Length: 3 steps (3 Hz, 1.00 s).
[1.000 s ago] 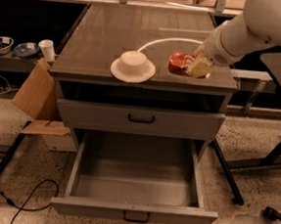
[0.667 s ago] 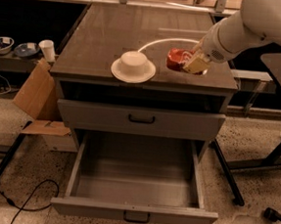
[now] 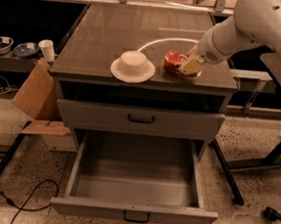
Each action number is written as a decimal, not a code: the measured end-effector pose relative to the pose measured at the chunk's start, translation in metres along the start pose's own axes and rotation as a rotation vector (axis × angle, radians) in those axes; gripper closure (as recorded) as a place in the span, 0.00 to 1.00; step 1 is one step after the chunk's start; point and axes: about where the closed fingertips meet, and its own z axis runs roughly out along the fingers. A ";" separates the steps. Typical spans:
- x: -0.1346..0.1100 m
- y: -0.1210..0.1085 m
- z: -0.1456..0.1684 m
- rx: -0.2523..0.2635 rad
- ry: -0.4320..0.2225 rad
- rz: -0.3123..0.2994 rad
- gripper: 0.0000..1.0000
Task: Pick coke can from middle drawer and place on counter
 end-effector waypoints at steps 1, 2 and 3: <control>0.005 -0.001 0.006 -0.012 -0.001 0.022 0.74; 0.008 0.000 0.007 -0.019 -0.011 0.036 0.52; 0.009 0.001 0.007 -0.021 -0.014 0.039 0.28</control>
Offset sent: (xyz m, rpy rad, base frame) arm -0.0010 -0.0117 -0.0088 0.0568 0.0251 -0.0216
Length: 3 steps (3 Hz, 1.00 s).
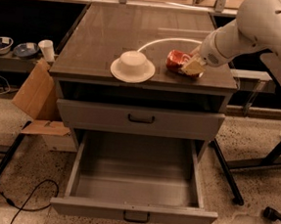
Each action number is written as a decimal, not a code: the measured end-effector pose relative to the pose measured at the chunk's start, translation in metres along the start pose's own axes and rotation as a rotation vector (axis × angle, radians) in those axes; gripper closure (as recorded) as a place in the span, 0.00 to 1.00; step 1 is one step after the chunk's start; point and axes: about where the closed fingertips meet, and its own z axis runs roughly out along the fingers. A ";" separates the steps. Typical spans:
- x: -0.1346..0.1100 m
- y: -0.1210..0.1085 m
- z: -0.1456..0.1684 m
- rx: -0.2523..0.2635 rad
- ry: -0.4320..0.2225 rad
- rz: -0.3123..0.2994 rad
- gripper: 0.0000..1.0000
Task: Pick coke can from middle drawer and place on counter
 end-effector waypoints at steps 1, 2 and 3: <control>0.000 0.000 0.000 0.000 0.000 0.000 0.04; 0.000 0.000 0.000 -0.001 0.000 0.000 0.00; 0.000 0.000 0.000 -0.001 0.000 0.000 0.00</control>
Offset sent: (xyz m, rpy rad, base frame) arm 0.0000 0.0000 0.0000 0.0000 0.0001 0.0000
